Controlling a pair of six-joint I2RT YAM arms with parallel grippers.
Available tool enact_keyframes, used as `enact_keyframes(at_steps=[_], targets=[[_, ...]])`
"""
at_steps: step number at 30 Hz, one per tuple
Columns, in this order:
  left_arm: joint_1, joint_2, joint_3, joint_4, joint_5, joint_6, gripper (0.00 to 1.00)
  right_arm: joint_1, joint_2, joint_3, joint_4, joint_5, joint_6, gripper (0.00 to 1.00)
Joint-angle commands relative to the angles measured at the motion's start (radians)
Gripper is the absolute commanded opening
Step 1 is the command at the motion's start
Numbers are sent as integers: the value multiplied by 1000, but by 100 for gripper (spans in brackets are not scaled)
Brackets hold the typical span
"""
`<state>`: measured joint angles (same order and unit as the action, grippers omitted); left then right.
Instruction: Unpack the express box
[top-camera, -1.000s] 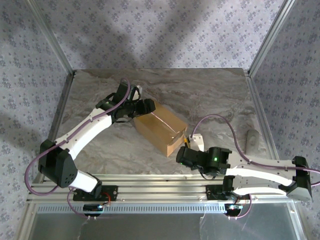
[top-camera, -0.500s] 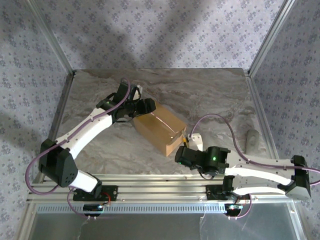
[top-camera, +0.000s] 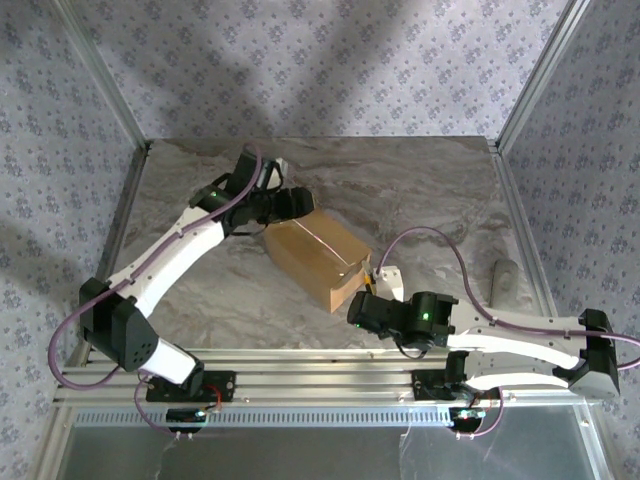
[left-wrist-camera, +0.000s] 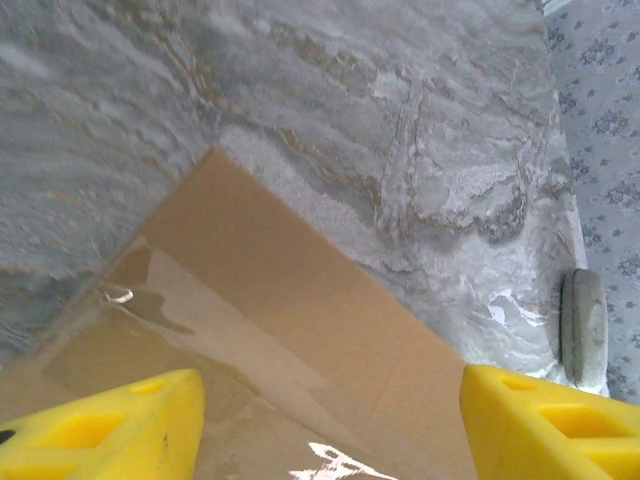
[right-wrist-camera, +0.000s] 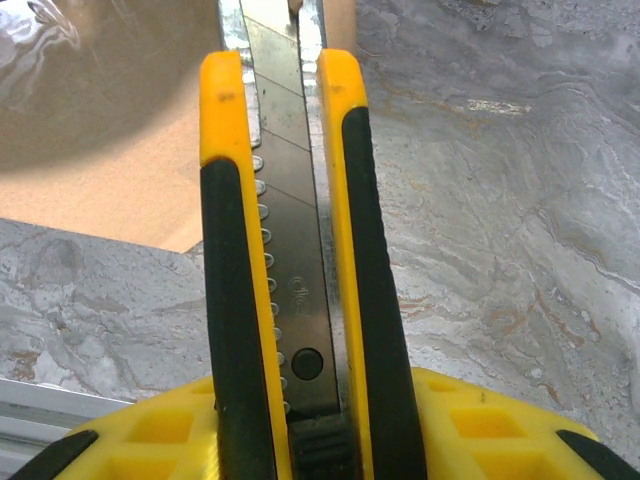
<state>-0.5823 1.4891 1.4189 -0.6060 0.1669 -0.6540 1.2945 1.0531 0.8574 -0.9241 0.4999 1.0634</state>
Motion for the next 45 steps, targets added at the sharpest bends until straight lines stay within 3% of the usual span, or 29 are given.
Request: enact_keyframes(at_steps=[1,12,25,45], targets=[[24,17,83,-115,-49,73,68,4,1,34,-19,19,-8,0],[183,140,129,-106,-11,116,65,5,4,35,-16,21,-9,0],[135,198,53,4,61,174,63,5,48,80,-42,21,-41,0],[100,189,-51,111,128,125,62,-3,135,177,-124,3,-86,0]])
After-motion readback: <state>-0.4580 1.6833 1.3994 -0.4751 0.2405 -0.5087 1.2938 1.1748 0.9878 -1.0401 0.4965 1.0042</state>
